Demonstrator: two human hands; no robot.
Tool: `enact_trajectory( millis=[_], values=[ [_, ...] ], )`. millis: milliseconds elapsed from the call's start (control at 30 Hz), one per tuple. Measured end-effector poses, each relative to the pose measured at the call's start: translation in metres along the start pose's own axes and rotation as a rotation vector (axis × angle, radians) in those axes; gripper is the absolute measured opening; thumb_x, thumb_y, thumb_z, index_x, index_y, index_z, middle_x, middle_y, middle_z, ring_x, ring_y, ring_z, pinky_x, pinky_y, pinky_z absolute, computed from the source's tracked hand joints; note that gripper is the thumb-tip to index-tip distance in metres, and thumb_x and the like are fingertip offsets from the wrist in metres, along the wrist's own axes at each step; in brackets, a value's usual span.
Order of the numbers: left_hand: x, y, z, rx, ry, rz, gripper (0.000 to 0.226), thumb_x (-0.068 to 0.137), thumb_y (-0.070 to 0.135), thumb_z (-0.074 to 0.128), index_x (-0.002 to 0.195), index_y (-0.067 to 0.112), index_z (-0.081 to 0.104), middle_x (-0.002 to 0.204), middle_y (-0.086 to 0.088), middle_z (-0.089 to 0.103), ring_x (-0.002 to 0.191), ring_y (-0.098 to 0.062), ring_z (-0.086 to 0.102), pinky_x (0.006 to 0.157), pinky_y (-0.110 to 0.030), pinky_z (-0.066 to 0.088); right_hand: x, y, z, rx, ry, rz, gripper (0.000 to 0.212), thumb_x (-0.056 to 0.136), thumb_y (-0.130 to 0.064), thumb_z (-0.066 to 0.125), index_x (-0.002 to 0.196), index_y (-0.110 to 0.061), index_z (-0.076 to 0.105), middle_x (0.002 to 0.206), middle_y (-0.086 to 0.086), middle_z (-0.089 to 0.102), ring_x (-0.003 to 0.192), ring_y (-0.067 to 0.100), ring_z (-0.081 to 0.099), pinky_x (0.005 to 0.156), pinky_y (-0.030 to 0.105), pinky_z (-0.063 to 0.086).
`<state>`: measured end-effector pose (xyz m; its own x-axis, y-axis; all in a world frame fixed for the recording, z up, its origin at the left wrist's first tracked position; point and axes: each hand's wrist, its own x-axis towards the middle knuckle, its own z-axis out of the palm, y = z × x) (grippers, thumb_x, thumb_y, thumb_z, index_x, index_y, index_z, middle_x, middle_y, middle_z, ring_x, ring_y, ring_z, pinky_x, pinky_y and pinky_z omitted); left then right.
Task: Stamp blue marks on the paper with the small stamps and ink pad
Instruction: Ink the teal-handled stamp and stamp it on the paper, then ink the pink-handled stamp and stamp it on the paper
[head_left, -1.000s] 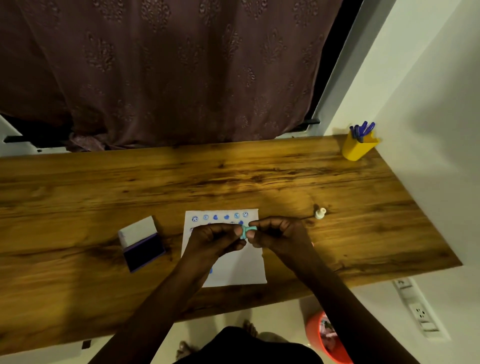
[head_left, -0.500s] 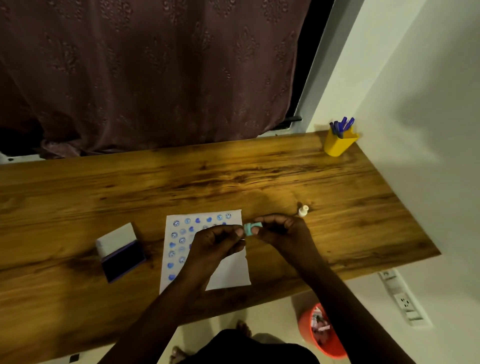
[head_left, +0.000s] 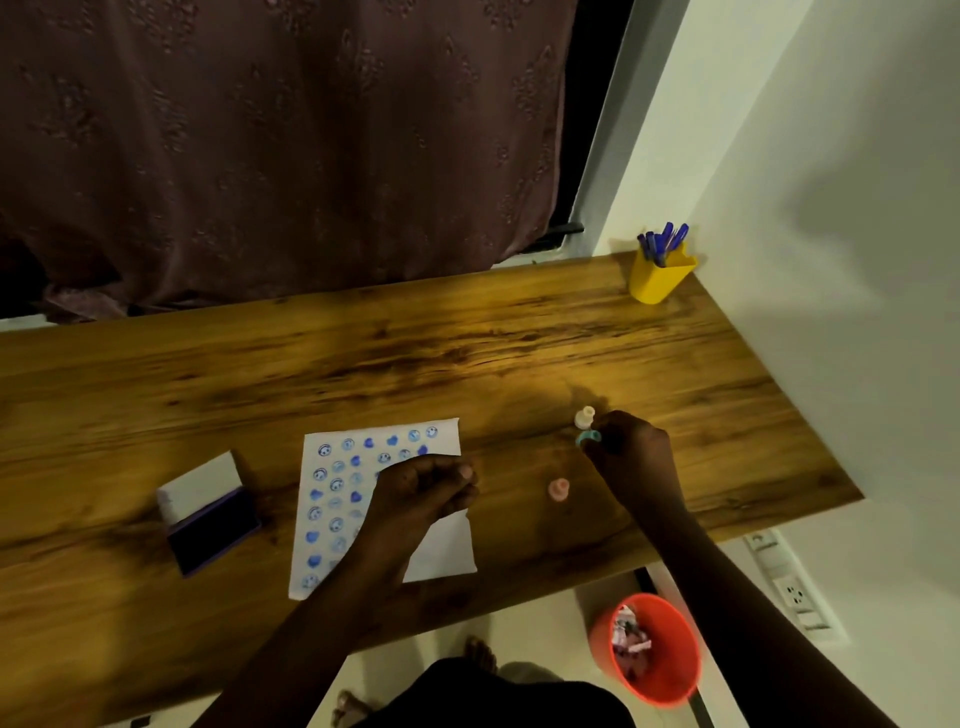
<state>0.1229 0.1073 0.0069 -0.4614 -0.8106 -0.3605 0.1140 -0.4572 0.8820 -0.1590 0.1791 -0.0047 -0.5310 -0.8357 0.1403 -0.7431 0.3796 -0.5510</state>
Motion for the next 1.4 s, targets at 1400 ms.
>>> enact_trajectory(
  millis=[1400],
  values=[
    [0.009,-0.014,0.002,0.013,0.009,-0.002,0.016,0.086,0.018,0.078,0.101,0.016,0.082,0.105,-0.016,0.081,0.103,-0.033,0.078,0.094,-0.045,0.062,-0.025,-0.015,0.018,-0.140,-0.333,-0.073,0.018,0.088,-0.027,0.075,0.101,-0.014,0.076,0.096,0.004,0.077,0.088,0.022,0.074,0.076,0.030,0.057]
  ],
)
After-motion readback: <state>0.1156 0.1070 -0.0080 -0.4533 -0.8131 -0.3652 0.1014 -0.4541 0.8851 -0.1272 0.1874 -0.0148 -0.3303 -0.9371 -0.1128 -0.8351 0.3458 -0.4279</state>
